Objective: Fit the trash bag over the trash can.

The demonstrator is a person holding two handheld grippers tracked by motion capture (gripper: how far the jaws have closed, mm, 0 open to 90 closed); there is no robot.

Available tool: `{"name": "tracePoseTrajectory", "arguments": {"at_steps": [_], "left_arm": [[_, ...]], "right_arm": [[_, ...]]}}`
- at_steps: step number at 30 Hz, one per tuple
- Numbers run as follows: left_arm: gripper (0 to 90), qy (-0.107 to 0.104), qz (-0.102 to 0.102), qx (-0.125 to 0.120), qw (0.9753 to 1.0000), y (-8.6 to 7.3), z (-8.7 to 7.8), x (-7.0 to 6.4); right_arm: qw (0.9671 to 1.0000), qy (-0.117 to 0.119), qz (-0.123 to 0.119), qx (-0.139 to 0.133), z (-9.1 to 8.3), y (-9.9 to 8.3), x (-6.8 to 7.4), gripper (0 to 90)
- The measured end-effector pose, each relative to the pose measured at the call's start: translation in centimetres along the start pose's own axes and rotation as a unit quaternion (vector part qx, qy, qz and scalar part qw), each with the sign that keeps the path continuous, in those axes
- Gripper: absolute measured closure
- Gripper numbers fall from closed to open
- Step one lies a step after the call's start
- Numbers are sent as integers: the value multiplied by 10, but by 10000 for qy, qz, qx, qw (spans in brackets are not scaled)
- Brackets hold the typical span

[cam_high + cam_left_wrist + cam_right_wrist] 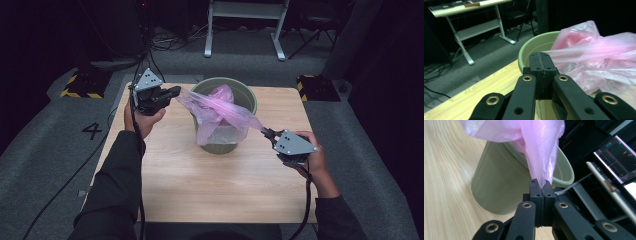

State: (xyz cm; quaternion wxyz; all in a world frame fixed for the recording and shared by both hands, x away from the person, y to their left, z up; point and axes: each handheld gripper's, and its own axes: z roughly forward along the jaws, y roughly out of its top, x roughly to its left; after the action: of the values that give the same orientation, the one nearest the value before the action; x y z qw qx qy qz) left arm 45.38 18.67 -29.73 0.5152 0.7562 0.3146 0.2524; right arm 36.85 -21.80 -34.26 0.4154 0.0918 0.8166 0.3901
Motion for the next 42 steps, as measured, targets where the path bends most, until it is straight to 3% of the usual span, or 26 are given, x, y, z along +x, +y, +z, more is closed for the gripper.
{"name": "tracePoseTrajectory", "arguments": {"at_steps": [2,4,5,7,9,12,15,16,18,23,26,29,31,33,34,35,37,39,42], "left_arm": [[900,30,68,0,10000,-2,3,1],[900,-264,-17,-106,9996,-4,5,3],[896,-249,60,-179,9995,-5,5,1],[788,-168,104,-259,9995,-5,2,-4],[548,-81,56,-386,9992,-4,-2,-10],[290,-320,46,-588,9977,-5,-15,-24],[239,-629,258,-876,9938,-6,-32,-42],[238,-812,391,-891,9919,-6,-36,-48],[215,-976,637,-903,9891,-7,-44,-62],[213,-1298,1214,-720,9814,-15,-48,-100],[217,-1477,1427,-574,9770,-19,-42,-116],[228,-1316,1587,-492,9773,-18,-33,-124],[237,-1076,1595,-395,9805,-17,-25,-125],[261,-1010,1622,-310,9811,-14,-18,-124],[287,-865,1661,-277,9819,-12,-14,-124],[334,-695,1704,-196,9827,-11,-11,-124],[446,-727,1714,-150,9824,-8,-6,-121],[620,-653,1813,-70,9812,-7,-1,-119],[796,-637,1881,-11,9801,-8,2,-118]], "right_arm": [[9998,86,184,-3,3,-2,-5,900],[9979,236,593,-87,6,-4,-13,900],[9973,194,699,-95,7,-6,-17,900],[9964,89,832,-125,8,-8,-22,900],[9951,98,947,-258,9,-9,-26,900],[9956,-10,916,-188,9,-5,-25,900],[9958,-92,901,-116,11,-3,-24,900],[9958,-100,902,-86,12,-2,-23,900],[9958,-128,904,-60,13,-2,-23,900],[9953,-211,945,-38,14,0,-23,900],[9955,-208,926,5,17,1,-23,882],[9957,-189,902,-14,17,2,-22,855],[9959,-196,882,-11,17,2,-22,827],[9959,-160,884,-35,16,2,-23,772],[9959,-132,887,-71,15,2,-22,720],[9959,-96,893,-121,15,1,-22,668],[9953,-26,939,-227,12,2,-22,567],[9948,130,924,-413,6,2,-20,489],[9945,43,911,-516,-4,4,-16,361]]}}
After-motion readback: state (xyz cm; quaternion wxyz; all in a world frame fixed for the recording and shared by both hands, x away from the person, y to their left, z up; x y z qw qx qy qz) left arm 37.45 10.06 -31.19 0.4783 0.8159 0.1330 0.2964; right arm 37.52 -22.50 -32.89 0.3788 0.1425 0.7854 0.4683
